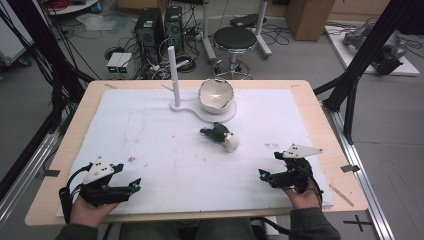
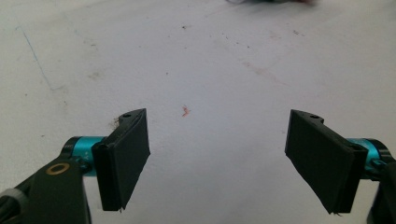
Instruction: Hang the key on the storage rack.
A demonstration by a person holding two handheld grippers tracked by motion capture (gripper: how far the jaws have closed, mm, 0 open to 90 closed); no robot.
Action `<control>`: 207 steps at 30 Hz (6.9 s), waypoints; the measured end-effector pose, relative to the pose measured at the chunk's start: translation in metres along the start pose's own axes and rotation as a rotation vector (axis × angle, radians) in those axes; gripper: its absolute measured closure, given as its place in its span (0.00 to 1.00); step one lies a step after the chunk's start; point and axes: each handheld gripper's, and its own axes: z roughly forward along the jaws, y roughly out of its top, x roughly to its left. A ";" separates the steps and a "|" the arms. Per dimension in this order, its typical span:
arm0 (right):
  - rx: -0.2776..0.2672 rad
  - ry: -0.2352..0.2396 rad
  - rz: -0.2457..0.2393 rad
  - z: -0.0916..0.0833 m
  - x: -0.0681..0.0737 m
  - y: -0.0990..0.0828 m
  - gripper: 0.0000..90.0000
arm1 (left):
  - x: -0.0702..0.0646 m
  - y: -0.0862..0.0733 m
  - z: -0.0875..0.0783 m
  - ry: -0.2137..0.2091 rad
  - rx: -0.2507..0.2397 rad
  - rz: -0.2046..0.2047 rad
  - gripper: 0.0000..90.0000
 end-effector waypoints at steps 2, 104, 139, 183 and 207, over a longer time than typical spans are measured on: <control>0.000 -0.001 0.000 0.000 0.000 0.000 0.13 | 0.000 0.000 0.001 -0.003 -0.001 -0.001 0.25; 0.133 0.096 -0.051 0.058 -0.018 0.138 0.13 | 0.001 0.007 0.008 -0.004 -0.009 -0.017 0.25; 0.285 0.123 -0.020 0.127 -0.015 0.137 0.24 | 0.002 0.007 0.010 -0.004 -0.007 -0.020 0.25; 0.358 0.096 -0.038 0.155 -0.011 0.118 0.50 | 0.002 0.007 0.011 -0.015 0.000 -0.021 0.25; 0.290 0.157 -0.048 0.142 -0.015 0.122 0.60 | 0.002 0.008 0.011 -0.013 -0.001 -0.023 0.25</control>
